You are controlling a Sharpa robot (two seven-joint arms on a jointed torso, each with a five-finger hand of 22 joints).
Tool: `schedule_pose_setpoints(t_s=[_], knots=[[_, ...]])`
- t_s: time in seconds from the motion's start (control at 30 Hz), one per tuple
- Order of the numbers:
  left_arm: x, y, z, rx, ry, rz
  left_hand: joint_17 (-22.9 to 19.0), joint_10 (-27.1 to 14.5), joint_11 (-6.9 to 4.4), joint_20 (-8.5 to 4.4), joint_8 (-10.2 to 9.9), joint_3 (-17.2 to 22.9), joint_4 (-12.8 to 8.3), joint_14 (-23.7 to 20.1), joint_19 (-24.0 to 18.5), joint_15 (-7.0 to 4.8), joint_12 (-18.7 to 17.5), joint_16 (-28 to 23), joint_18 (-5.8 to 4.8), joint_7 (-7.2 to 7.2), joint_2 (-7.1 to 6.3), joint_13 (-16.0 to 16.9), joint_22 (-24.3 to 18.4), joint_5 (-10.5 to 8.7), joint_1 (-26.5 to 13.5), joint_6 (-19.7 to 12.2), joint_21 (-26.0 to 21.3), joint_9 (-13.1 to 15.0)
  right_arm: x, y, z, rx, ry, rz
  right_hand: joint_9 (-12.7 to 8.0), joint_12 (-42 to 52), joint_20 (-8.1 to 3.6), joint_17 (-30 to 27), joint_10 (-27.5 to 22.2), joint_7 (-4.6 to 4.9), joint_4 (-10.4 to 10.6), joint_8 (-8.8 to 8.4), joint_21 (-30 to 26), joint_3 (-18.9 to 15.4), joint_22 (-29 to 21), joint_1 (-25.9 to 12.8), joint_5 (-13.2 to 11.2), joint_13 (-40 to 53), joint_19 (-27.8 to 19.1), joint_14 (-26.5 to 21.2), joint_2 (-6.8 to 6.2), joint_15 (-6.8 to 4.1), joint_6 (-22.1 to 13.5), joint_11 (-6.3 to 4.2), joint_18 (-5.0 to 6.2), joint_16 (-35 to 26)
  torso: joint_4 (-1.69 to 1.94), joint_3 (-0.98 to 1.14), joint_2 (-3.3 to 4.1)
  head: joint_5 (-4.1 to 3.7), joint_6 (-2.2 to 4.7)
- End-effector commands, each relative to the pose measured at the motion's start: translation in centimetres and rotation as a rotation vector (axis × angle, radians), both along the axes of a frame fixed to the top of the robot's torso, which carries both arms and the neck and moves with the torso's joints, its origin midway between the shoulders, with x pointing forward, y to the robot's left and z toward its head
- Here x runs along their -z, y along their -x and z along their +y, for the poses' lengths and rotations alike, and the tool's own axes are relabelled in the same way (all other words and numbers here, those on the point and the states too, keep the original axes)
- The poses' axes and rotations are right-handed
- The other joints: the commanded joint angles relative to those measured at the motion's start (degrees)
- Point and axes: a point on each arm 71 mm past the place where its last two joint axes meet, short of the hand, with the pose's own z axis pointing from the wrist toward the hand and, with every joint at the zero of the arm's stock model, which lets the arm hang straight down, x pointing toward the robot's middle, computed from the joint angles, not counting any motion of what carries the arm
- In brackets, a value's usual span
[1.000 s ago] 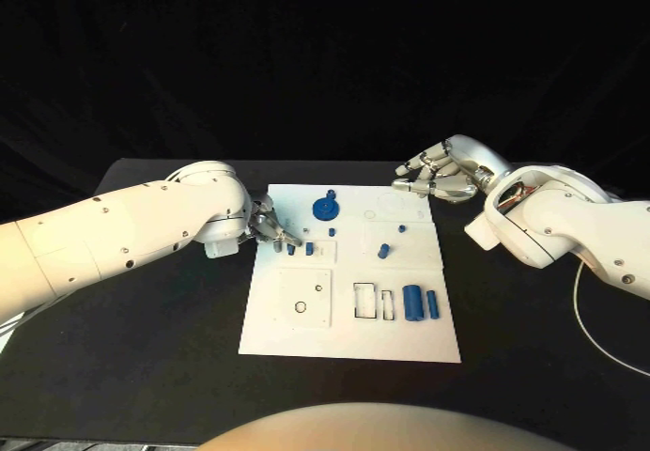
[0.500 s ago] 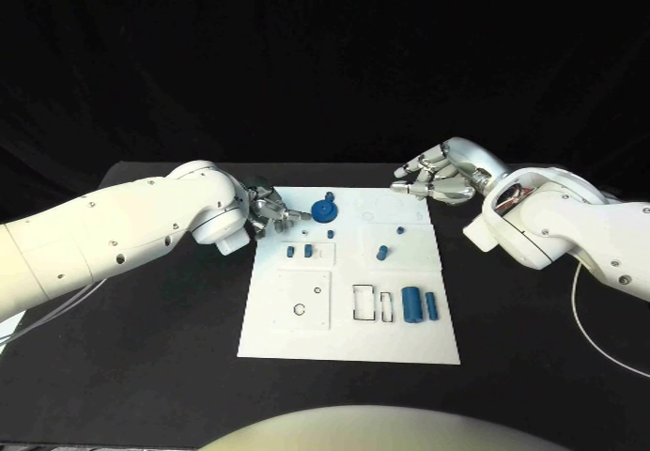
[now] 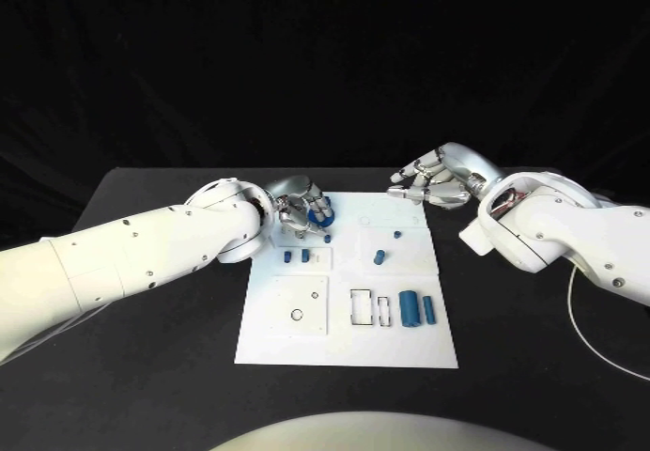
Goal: Assemble the parts on the task board
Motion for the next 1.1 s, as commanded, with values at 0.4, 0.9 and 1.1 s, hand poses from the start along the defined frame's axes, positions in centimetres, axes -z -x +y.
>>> schedule_pose_setpoints(t_s=[0.4, 0.9, 1.1], knots=[[0.7, 0.5, -2.5, 0.140, -0.256, -0.168, 28.12, 8.59, -1.62, -1.62, -6.09, -0.11, 0.40, 15.44, 13.97, -1.56, -3.81, 30.04, -3.00, -0.22, -0.11, -7.56, 16.92, -0.15, -2.17, 9.22, 26.10, -2.91, 0.0, 0.2, 0.4, -0.025, 0.002, 0.003, 0.06, 0.15, -0.07, 4.93, -0.17, 0.01, -0.33, -0.02, -0.30, -0.03, -0.06, 0.10, 0.31, -0.08, -0.23, 3.64, 0.39, -0.29, 0.18, 0.05, -0.51, -0.23, 0.07, -0.01, -0.01, -0.20, 0.08], [1.4, 0.2, -3.0, 0.150, -0.337, -0.133, 25.29, 13.76, -2.53, -2.41, -7.98, 4.42, -0.02, 15.88, 15.65, -2.44, -6.72, 29.48, -4.18, -0.88, 0.51, -9.65, 22.57, -0.05, -1.16, 13.42, 34.03, -2.93, 0.0, 0.2, 0.5, -0.028, 0.002, 0.003, 0.06, 0.13, -0.07, 4.95, -0.20, 0.01, -0.36, -0.01, -0.31, -0.03, -0.06, 0.20, 0.38, -0.10, -0.23, 3.64, 0.47, -0.30, 0.20, 0.04, -0.51, -0.22, 0.08, 0.00, -0.02, -0.24, -0.05], [1.7, 0.2, -3.2, 0.157, -0.342, -0.119, 23.91, 15.37, -2.66, -2.64, -9.17, 6.49, -0.17, 15.84, 15.84, -2.59, -8.62, 29.09, -4.45, -0.94, -0.22, -9.89, 23.86, -0.08, -1.91, 14.49, 35.63, -3.02, 0.0, 0.2, 0.6, -0.031, 0.001, 0.003, 0.06, 0.13, -0.07, 4.91, -0.21, 0.00, -0.37, 0.00, -0.29, -0.02, -0.03, 0.25, 0.42, -0.11, -0.21, 3.63, 0.51, -0.30, 0.22, 0.04, -0.52, -0.25, 0.18, 0.00, -0.06, -0.23, -0.39]])
